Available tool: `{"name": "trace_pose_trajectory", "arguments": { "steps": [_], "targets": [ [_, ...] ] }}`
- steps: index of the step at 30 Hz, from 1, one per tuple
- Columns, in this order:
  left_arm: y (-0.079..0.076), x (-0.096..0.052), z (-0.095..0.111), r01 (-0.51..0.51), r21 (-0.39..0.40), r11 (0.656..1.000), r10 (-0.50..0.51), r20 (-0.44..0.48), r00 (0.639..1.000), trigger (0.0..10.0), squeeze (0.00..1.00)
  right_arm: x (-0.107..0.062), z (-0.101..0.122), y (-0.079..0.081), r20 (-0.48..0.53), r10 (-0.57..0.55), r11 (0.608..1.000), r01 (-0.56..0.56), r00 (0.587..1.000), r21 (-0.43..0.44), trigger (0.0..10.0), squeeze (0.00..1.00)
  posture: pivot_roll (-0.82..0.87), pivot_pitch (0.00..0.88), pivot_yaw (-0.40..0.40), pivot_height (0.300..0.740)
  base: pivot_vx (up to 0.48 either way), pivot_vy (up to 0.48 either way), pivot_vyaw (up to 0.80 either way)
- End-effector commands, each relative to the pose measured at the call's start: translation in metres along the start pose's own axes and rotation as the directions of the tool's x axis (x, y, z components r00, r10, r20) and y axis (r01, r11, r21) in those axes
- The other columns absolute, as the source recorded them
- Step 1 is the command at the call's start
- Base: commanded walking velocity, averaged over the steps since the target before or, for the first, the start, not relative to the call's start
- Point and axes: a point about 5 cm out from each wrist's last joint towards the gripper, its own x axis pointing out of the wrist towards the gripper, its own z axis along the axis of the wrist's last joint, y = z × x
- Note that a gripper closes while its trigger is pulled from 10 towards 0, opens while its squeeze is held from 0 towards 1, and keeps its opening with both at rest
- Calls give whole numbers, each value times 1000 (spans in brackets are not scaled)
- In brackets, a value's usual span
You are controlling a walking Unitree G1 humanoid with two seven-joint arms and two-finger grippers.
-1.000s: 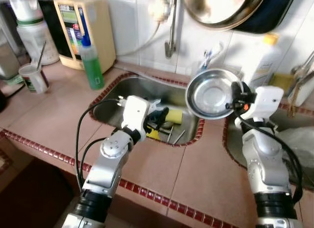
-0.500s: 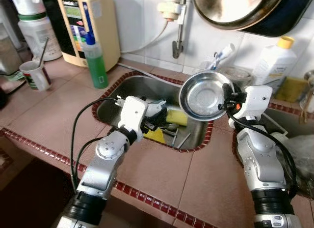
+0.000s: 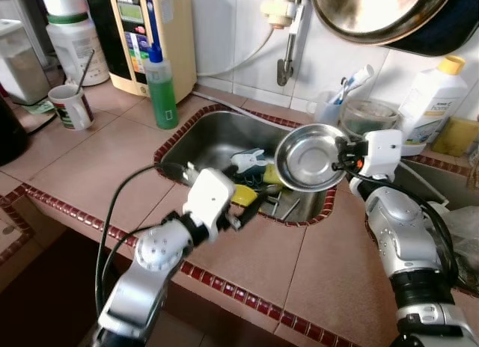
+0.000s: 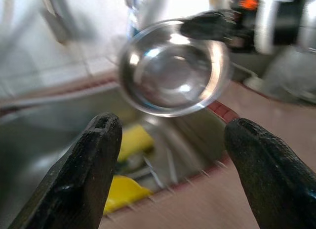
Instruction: Kitchen organization
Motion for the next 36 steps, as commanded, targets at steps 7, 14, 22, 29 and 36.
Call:
{"name": "trace_pose_trajectory", "arguments": {
  "steps": [7,14,22,29,36],
  "targets": [
    [-10,-7,10,38,-4,999,-38,-4,999,10000,0,10,0,0,-27,40,999,-40,999,9,10000,0,34,205,8,740,0,0,0],
    [-16,-11,18,59,-33,998,-59,-10,998,10000,0,24,5,3,-38,70,997,-69,997,29,10000,0,43,250,7,740,0,0,0],
    [-20,-11,23,65,-52,997,-65,-2,998,10000,0,32,8,7,-50,93,995,-91,994,42,10000,0,46,262,-1,740,0,0,0],
    [-22,-10,27,60,-64,996,-60,5,998,10000,0,38,9,14,-75,138,989,-135,988,54,10000,0,53,260,-17,740,0,0,0],
    [-20,-9,30,44,-74,996,-43,7,999,10000,0,42,11,21,-66,177,982,-171,982,83,10000,788,58,250,-26,740,0,0,0]
  ]
}}
